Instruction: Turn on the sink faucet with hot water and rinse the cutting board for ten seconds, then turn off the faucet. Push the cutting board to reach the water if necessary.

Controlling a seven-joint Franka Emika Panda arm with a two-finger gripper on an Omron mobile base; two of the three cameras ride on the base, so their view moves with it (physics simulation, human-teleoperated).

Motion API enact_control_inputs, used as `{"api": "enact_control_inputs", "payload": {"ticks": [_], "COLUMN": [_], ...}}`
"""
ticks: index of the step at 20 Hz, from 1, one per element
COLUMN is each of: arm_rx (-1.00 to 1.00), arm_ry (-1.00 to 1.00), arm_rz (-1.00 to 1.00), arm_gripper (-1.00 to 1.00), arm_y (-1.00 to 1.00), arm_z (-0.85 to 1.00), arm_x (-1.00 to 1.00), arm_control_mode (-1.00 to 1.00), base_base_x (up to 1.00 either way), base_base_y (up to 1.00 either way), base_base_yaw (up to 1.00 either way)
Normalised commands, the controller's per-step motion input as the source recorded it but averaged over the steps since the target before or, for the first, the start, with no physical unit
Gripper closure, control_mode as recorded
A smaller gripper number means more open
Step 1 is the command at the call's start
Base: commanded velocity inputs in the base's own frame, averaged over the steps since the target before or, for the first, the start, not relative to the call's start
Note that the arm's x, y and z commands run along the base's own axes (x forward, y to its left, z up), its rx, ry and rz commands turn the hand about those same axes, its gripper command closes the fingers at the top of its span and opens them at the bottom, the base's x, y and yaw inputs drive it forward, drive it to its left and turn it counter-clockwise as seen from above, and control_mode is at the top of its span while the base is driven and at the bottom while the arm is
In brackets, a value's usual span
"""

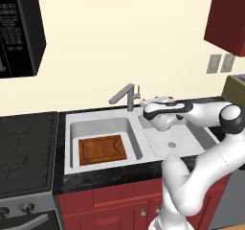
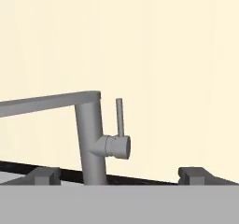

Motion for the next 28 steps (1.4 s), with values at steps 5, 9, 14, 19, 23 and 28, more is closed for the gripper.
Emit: {"api": "enact_control_inputs", "payload": {"ticks": [5, 9, 14, 19, 23, 28], "arm_rx": [0.00, 0.00, 0.00, 0.00, 0.00, 0.00], "arm_ry": [0.00, 0.00, 0.00, 0.00, 0.00, 0.00], "arm_rz": [0.00, 0.00, 0.00, -0.03, -0.05, -0.08], "arm_gripper": [-1.00, -1.00, -1.00, -1.00, -1.00, -1.00], "arm_y": [0.00, 0.03, 0.08, 0.06, 0.02, 0.00], "arm_z": [0.00, 0.00, 0.00, 0.00, 0.00, 0.00], "arm_x": [0.17, 0.14, 0.08, 0.00, 0.01, 0.03], "arm_control_mode": [-1.00, -1.00, -1.00, -1.00, -1.00, -1.00], "base_base_x": [0.00, 0.00, 0.00, 0.00, 0.00, 0.00], "base_base_y": [0.00, 0.00, 0.00, 0.00, 0.00, 0.00], "base_base_yaw": [0.00, 0.00, 0.00, 0.00, 0.00, 0.00]}}
